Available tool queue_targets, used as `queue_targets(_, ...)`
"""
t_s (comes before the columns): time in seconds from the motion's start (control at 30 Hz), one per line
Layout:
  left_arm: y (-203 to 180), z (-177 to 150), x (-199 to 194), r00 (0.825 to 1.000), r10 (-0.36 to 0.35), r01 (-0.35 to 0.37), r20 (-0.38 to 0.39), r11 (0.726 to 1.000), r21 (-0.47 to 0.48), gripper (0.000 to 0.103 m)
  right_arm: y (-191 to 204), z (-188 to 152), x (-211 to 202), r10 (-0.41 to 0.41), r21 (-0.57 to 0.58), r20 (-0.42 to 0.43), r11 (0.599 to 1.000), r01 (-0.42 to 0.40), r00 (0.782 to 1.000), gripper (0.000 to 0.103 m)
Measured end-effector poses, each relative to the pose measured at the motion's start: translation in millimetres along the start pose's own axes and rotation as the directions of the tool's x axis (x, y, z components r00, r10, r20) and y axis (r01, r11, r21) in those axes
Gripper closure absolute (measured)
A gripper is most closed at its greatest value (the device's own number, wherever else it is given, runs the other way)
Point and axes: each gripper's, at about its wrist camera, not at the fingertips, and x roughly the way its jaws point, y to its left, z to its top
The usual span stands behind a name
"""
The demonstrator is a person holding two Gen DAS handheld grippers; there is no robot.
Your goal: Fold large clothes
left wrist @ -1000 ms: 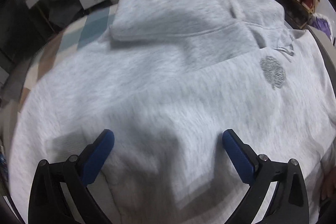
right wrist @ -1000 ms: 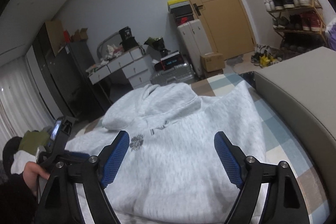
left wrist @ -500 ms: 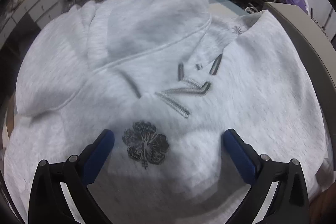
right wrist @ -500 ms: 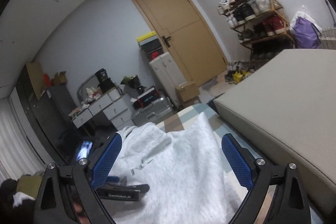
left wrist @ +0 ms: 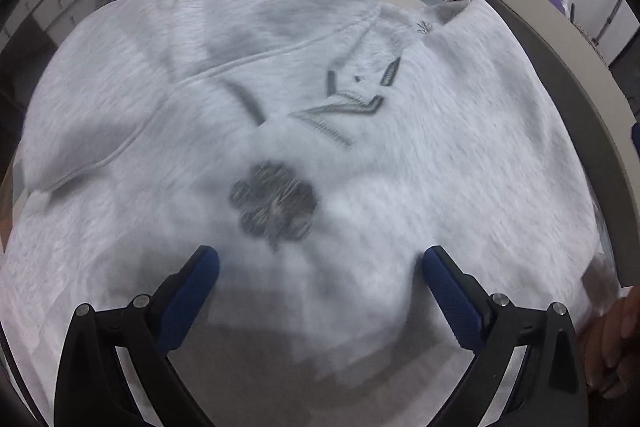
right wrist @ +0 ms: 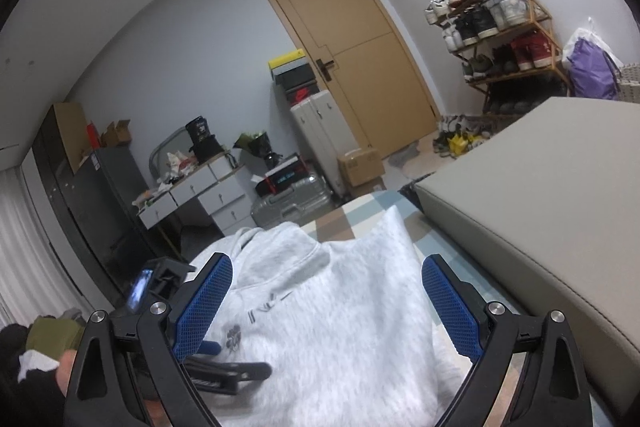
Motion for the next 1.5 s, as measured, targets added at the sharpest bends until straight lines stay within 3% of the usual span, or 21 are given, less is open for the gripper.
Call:
queue_targets(0.1, 14, -18, -20, 0.997, -0.071, 0.072, 0.037, 0.997, -0.011, 0.003, -2, -1, 3, 0.006, 0.014, -0.017, 1.0, -0.006, 1.0, 0.005)
queue_targets(0.2, 23, -50, 2, 1.0, -0.016, 0.016, -0.023, 1.0, 0.003, 0.004, -2, -3, 6, 0.0, 0.017, -0.032, 1.0, 0.001, 0.999, 0.005)
queue_targets(0.27, 25, -52, 4, 0.998, 0.061, -0.063, 0.023, 0.994, 0.09, 0.003, -1, -4, 9, -0.006, 0.01, -0.047, 1.0, 0.007, 0.999, 0.005)
queue_targets(0.37, 35, -72, -29, 0.997, -0.015, 0.016, 0.081, 1.0, -0.005, 0.004, 1, -6, 7, -0.011, 0.004, -0.05, 1.0, 0.012, 0.999, 0.005)
queue_targets(0.43, 45, -96, -66, 0.986, -0.011, 0.02, 0.169, 0.999, -0.05, 0.004, 3, -7, 5, -0.021, -0.006, -0.039, 1.0, 0.02, 0.999, 0.005)
queue_targets(0.53, 68, -150, -133, 0.951, 0.044, -0.008, 0.307, 0.993, -0.116, 0.003, 7, -8, 6, -0.022, -0.018, -0.046, 1.0, 0.021, 0.999, 0.005)
queue_targets(0.57, 77, -141, -147, 0.94, 0.077, -0.033, 0.331, 0.99, -0.137, 0.003, 8, -8, 7, -0.022, -0.023, -0.051, 1.0, 0.021, 0.998, 0.005)
queue_targets(0.6, 92, -168, -171, 0.923, 0.147, -0.085, 0.357, 0.979, -0.185, 0.003, 9, -8, 8, -0.021, -0.027, -0.055, 0.999, 0.02, 0.998, 0.005)
queue_targets(0.63, 96, -156, -178, 0.908, 0.193, -0.116, 0.371, 0.968, -0.22, 0.003, 10, -8, 8, -0.022, -0.029, -0.057, 0.999, 0.02, 0.998, 0.005)
queue_targets(0.73, 143, -192, -214, 0.835, 0.392, -0.229, 0.385, 0.886, -0.404, 0.003, 12, -9, 9, -0.03, -0.037, -0.059, 0.999, 0.028, 0.998, 0.005)
queue_targets(0.8, 176, -233, -233, 0.774, 0.536, -0.303, 0.336, 0.78, -0.547, 0.003, 13, -9, 9, -0.034, -0.041, -0.062, 0.999, 0.032, 0.998, 0.005)
queue_targets(0.87, 201, -253, -231, 0.746, 0.606, -0.326, 0.275, 0.692, -0.644, 0.003, 14, -10, 10, -0.032, -0.045, -0.062, 0.999, 0.029, 0.998, 0.005)
queue_targets(0.93, 222, -281, -227, 0.765, 0.596, -0.266, 0.244, 0.637, -0.723, 0.003, 14, -10, 10, -0.034, -0.048, -0.062, 0.998, 0.031, 0.997, 0.005)
queue_targets(1.0, 234, -295, -214, 0.795, 0.556, -0.192, 0.244, 0.612, -0.767, 0.003, 15, -10, 10, -0.039, -0.05, -0.064, 0.998, 0.035, 0.997, 0.005)
queue_targets(1.13, 247, -312, -198, 0.817, 0.512, -0.113, 0.264, 0.592, -0.798, 0.003, 15, -10, 10, -0.044, -0.054, -0.065, 0.998, 0.041, 0.997, 0.005)
queue_targets(1.23, 259, -308, -183, 0.84, 0.453, -0.05, 0.297, 0.611, -0.79, 0.003, 15, -10, 10, -0.049, -0.057, -0.066, 0.997, 0.046, 0.997, 0.005)
queue_targets(1.3, 267, -301, -177, 0.834, 0.45, -0.025, 0.319, 0.609, -0.793, 0.004, 15, -11, 10, -0.051, -0.056, -0.063, 0.997, 0.047, 0.997, 0.005)
queue_targets(1.33, 266, -305, -196, 0.836, 0.437, -0.01, 0.332, 0.617, -0.787, 0.008, 15, -10, 10, -0.05, -0.055, -0.062, 0.997, 0.047, 0.997, 0.005)
queue_targets(1.4, 271, -303, -202, 0.841, 0.434, -0.009, 0.324, 0.61, -0.792, 0.034, 15, -10, 10, -0.046, -0.051, -0.061, 0.998, 0.043, 0.997, 0.005)
queue_targets(1.47, 274, -305, -214, 0.848, 0.439, -0.023, 0.296, 0.589, -0.808, 0.077, 13, -10, 10, -0.047, -0.048, -0.061, 0.998, 0.044, 0.997, 0.005)
queue_targets(1.5, 274, -310, -224, 0.852, 0.425, -0.003, 0.306, 0.588, -0.809, 0.082, 13, -10, 10, -0.045, -0.047, -0.061, 0.998, 0.042, 0.997, 0.005)
